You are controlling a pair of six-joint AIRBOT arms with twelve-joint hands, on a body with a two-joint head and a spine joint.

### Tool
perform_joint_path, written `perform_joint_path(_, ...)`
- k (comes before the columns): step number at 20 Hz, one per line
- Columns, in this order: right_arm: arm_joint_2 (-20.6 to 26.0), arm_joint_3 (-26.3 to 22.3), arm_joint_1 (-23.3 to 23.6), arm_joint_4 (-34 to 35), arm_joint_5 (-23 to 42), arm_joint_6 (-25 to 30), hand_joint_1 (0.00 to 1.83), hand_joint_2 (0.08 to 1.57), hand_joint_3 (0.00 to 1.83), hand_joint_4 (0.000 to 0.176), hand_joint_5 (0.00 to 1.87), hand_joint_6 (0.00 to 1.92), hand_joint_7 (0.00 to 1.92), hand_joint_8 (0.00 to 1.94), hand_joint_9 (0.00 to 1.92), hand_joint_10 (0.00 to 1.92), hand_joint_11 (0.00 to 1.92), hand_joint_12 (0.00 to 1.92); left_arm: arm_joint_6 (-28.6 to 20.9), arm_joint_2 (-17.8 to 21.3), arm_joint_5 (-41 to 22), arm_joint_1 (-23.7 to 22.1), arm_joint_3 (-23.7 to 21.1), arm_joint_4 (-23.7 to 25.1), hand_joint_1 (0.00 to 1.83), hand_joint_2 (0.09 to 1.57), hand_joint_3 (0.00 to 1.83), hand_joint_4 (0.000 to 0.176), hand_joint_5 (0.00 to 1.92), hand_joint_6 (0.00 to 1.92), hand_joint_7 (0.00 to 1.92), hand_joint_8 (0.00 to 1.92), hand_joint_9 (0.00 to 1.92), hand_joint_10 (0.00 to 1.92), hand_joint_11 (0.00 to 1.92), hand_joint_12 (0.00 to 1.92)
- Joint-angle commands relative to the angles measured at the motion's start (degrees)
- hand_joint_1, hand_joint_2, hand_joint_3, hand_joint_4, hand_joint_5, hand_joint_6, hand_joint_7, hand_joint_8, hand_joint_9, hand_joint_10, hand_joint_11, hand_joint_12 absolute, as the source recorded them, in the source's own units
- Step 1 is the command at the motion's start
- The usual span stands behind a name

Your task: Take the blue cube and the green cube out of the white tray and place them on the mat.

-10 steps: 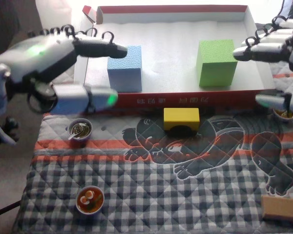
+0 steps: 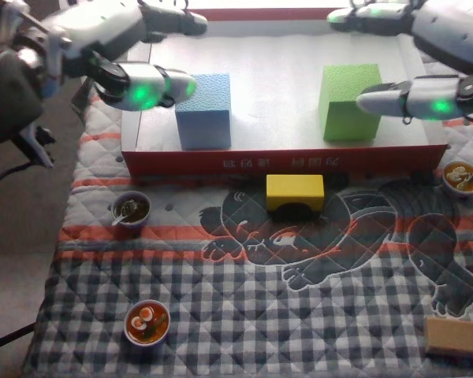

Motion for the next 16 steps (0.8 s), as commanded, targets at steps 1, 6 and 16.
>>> perform_joint_path(1, -0.47, 0.85, 1.09, 0.30, 2.99, -0.19, 0.62, 1.07, 0.00, 0.122, 0.22, 0.00, 0.33, 0.00, 0.38, 0.00, 0.03, 1.10, 2.21, -1.09, -1.86, -0.86, 1.11, -1.03, 0.67, 1.12, 0.00, 0.169, 0.35, 0.00, 0.34, 0.00, 0.46, 0.01, 0.13, 0.68)
perform_joint_path(6, -2.80, 3.12, 1.63, -1.18, -2.18, -0.19, 0.72, 1.00, 0.00, 0.086, 0.24, 0.00, 0.26, 0.00, 0.35, 0.00, 0.07, 0.94, 6.28, -3.48, 3.91, -1.19, 5.11, -5.32, 0.73, 1.01, 0.00, 0.176, 0.27, 0.00, 0.28, 0.00, 0.41, 0.00, 0.12, 1.08)
perform_joint_path(16, -6.34, 6.85, 2.14, 0.11, -5.39, -0.18, 0.63, 1.07, 0.00, 0.091, 0.30, 0.00, 0.37, 0.00, 0.49, 0.01, 0.18, 1.03, 15.24, -7.05, 7.17, -2.34, 9.19, -11.86, 0.85, 1.08, 0.00, 0.176, 0.37, 0.00, 0.42, 0.00, 0.53, 0.00, 0.21, 0.78)
